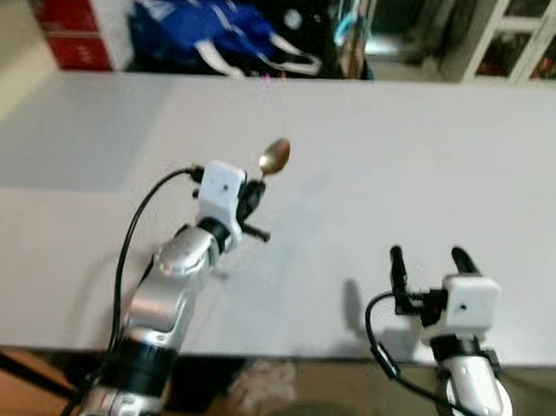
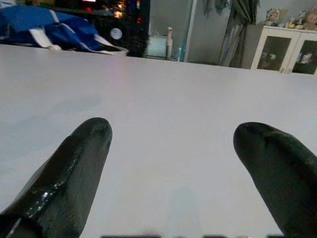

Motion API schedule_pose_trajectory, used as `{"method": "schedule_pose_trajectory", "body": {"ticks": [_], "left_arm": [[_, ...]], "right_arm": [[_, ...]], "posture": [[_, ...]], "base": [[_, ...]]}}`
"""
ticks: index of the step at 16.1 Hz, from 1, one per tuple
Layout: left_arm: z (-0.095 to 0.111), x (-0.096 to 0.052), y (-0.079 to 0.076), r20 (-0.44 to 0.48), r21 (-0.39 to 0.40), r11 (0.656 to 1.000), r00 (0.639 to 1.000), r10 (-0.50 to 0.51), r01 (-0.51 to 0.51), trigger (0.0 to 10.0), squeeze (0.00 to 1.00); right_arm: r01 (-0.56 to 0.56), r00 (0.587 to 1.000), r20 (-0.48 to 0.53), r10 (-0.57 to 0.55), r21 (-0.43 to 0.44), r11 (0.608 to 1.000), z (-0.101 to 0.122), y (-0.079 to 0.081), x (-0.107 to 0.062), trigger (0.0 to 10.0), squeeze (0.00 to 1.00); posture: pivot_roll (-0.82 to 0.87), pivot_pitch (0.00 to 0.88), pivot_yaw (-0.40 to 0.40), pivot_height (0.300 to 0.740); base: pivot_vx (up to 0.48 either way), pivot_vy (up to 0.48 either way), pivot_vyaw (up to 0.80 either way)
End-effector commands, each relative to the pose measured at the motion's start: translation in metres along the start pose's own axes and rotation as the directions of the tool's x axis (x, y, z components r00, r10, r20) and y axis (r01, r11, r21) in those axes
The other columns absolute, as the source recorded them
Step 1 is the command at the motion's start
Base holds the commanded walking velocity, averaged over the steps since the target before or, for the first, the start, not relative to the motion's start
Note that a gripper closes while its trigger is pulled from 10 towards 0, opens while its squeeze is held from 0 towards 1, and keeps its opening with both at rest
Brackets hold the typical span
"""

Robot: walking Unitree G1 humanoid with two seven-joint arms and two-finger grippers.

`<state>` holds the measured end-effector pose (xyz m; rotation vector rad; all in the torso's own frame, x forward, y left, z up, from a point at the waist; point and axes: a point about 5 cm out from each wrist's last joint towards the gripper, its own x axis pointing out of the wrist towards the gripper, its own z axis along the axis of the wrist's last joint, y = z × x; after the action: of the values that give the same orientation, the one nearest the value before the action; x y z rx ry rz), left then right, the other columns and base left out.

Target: Setting the table

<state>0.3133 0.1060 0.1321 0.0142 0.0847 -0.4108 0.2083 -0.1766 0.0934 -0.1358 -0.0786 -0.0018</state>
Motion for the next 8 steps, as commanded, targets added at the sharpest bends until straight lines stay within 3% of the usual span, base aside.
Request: {"method": "schedule_pose_trajectory", "body": {"ticks": [1,2,4,8], "left_arm": [[0.006,0.003,0.003,-0.004,0.025,0.999,1.000,0.030,-0.030,0.0,0.00],[0.007,0.005,0.005,-0.020,0.008,0.998,0.997,0.069,-0.069,0.0,0.00],[0.009,0.012,0.017,-0.142,0.039,0.973,0.963,0.230,-0.227,0.0,0.00],[0.000,0.011,0.015,-0.234,0.083,0.959,0.930,0.284,-0.272,0.0,0.00]], "right_arm": [[0.006,1.000,0.019,-0.006,-0.003,1.000,0.005,-0.002,0.001,10.0,0.00],[0.002,1.000,0.017,-0.002,-0.004,1.000,0.005,-0.001,0.001,10.0,0.00],[-0.003,1.000,0.014,0.003,-0.005,1.000,0.004,-0.001,0.001,10.0,0.00],[-0.027,1.000,0.012,0.027,-0.005,1.000,0.004,0.002,0.003,10.0,0.00]], "posture": [[-0.16,0.008,0.056,0.740],[-0.16,0.010,0.054,0.740],[-0.16,0.016,0.046,0.740],[-0.15,0.014,0.038,0.740]], "base": [[0.000,0.000,0.00],[0.000,0.000,0.00],[0.000,0.000,0.00],[0.000,0.000,0.00]]}}
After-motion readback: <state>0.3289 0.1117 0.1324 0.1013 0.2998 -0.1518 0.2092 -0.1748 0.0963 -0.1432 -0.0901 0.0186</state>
